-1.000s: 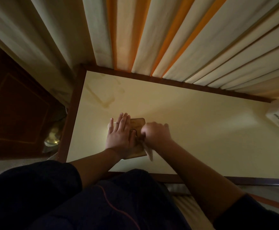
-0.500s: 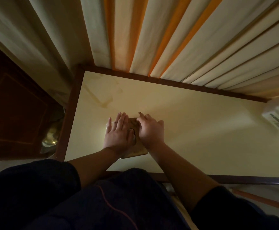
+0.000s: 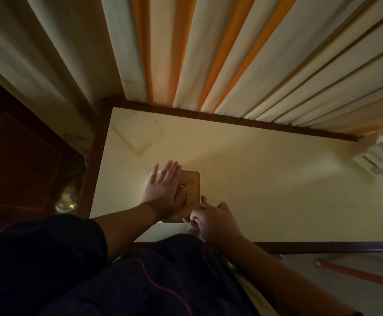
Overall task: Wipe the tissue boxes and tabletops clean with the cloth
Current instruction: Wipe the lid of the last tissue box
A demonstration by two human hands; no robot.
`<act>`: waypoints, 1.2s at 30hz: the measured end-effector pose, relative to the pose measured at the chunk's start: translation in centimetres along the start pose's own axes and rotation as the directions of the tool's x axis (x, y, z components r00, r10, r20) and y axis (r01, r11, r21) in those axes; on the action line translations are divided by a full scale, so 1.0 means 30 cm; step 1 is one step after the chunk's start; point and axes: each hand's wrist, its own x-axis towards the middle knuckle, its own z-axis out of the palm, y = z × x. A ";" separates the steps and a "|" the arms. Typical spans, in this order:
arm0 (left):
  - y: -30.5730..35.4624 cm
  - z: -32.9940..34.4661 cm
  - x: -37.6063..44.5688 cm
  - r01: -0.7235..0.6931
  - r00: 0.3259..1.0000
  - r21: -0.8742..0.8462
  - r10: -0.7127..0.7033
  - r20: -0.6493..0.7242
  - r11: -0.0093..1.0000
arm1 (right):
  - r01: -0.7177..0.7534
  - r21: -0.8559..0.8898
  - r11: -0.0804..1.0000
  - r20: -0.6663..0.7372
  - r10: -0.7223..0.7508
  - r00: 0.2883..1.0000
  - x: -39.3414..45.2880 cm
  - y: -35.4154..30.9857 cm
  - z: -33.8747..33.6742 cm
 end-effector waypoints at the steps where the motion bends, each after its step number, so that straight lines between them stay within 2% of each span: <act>1: -0.014 -0.024 0.017 -0.082 0.995 0.058 0.078 0.058 0.995 | -0.011 0.020 1.000 -0.031 0.011 0.999 -0.007 0.002 -0.003; 2: -0.033 -0.053 0.041 -0.200 0.974 0.129 0.183 0.131 0.971 | -0.035 0.046 0.998 -0.084 0.038 0.996 -0.013 0.008 -0.006; 4: -0.076 -0.103 0.093 -0.459 0.876 0.226 0.397 0.273 0.859 | -0.107 0.101 0.989 -0.151 0.122 0.981 -0.019 0.032 -0.024; 5: -0.094 -0.121 0.116 -0.547 0.825 0.235 0.470 0.315 0.803 | -0.124 0.111 0.986 -0.171 0.142 0.975 -0.023 0.047 -0.031; 6: -0.105 -0.134 0.131 -0.583 0.801 0.233 0.503 0.324 0.778 | -0.132 0.120 0.984 -0.187 0.153 0.970 -0.025 0.063 -0.039; 8: -0.100 -0.145 0.131 -0.520 0.840 0.236 0.444 0.311 0.821 | -0.139 0.132 0.981 -0.217 0.165 0.962 -0.026 0.082 -0.057; 11: -0.038 -0.119 0.055 -0.185 0.961 0.105 0.157 0.227 0.977 | -0.129 0.147 0.981 -0.260 0.164 0.952 -0.013 0.091 -0.073; 13: -0.004 -0.094 -0.017 0.035 0.975 0.001 -0.034 0.219 0.999 | -0.107 0.122 0.987 -0.287 0.138 0.948 0.000 0.090 -0.078; 15: 0.015 -0.076 -0.075 0.128 0.947 0.050 -0.138 0.291 0.990 | -0.065 0.057 0.996 -0.244 0.077 0.967 0.020 0.082 -0.076; 17: 0.031 -0.069 -0.090 0.144 0.930 0.103 -0.170 0.327 0.984 | -0.040 -0.003 0.999 -0.175 0.039 0.984 0.038 0.074 -0.066; 19: 0.027 -0.086 -0.071 0.124 0.928 0.084 -0.146 0.342 0.989 | -0.017 -0.019 1.000 -0.158 0.014 0.987 0.057 0.062 -0.044; 23: -0.031 -0.131 -0.013 -0.014 0.918 0.075 -0.017 0.396 0.997 | -0.045 0.029 0.999 -0.225 0.050 0.973 0.068 0.023 -0.014; 25: -0.054 -0.118 -0.011 -0.054 0.942 0.063 0.030 0.335 0.997 | -0.066 0.047 0.997 -0.215 0.074 0.974 0.068 0.008 -0.001; 28: -0.057 -0.074 -0.047 -0.013 0.986 -0.052 0.021 0.163 0.999 | -0.112 0.020 0.994 -0.151 0.113 0.982 0.075 -0.006 -0.032; 32: -0.066 -0.012 -0.068 -0.034 0.999 -0.025 0.034 0.000 0.999 | -0.162 -0.110 0.981 0.043 0.168 0.985 0.141 -0.040 -0.128; 36: -0.066 -0.007 -0.070 -0.061 0.997 -0.050 0.058 -0.049 0.997 | -0.246 -0.105 0.964 -0.060 0.240 0.969 0.273 -0.047 -0.166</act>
